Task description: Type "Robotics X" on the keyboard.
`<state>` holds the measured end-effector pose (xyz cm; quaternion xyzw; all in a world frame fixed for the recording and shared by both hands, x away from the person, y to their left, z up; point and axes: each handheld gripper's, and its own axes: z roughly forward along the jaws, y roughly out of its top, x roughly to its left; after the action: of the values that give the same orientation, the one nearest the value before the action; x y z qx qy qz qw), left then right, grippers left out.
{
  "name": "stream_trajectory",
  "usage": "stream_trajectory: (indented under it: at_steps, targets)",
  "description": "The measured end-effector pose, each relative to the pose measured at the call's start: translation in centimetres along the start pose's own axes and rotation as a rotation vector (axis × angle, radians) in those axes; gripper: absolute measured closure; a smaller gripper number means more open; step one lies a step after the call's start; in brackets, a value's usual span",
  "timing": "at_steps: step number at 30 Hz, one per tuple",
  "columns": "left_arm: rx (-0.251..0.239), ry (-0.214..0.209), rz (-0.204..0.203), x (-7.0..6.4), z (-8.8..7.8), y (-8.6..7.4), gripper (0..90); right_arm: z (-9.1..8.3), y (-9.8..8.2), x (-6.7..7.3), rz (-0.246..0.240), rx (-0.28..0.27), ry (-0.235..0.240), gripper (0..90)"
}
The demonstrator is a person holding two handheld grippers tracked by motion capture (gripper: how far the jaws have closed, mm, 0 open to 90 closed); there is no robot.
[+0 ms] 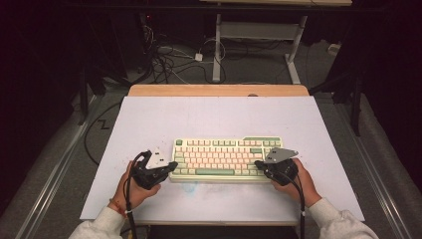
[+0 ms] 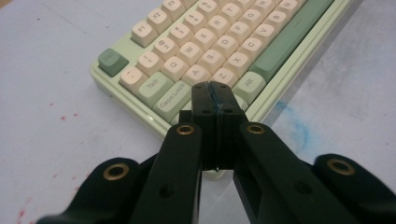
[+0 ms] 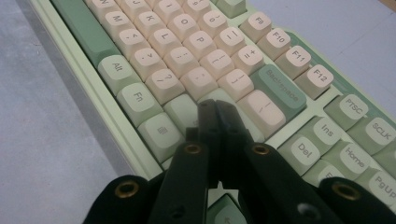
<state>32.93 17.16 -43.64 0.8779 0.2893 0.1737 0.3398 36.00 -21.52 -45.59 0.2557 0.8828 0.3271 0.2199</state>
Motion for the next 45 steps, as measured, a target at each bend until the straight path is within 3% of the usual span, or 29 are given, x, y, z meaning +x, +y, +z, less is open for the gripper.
stream_trajectory:
  at_steps: [11,22,32,45]
  targets:
    - [0.032,-0.003,0.018,0.2,2.1,2.6,87.7,0.0,0.0,0.0,-0.004,-0.002,0.002,90.0]
    - [0.063,-0.029,0.047,0.0,3.9,4.0,87.6,0.0,-0.1,0.0,0.000,-0.007,0.003,90.0]
    - [0.084,-0.056,0.071,-0.6,5.5,4.7,87.7,0.0,-0.1,0.0,-0.002,-0.007,0.004,90.0]
    - [0.111,-0.069,0.094,-1.0,6.2,4.7,87.5,0.0,-0.1,0.1,-0.003,-0.008,-0.002,90.0]
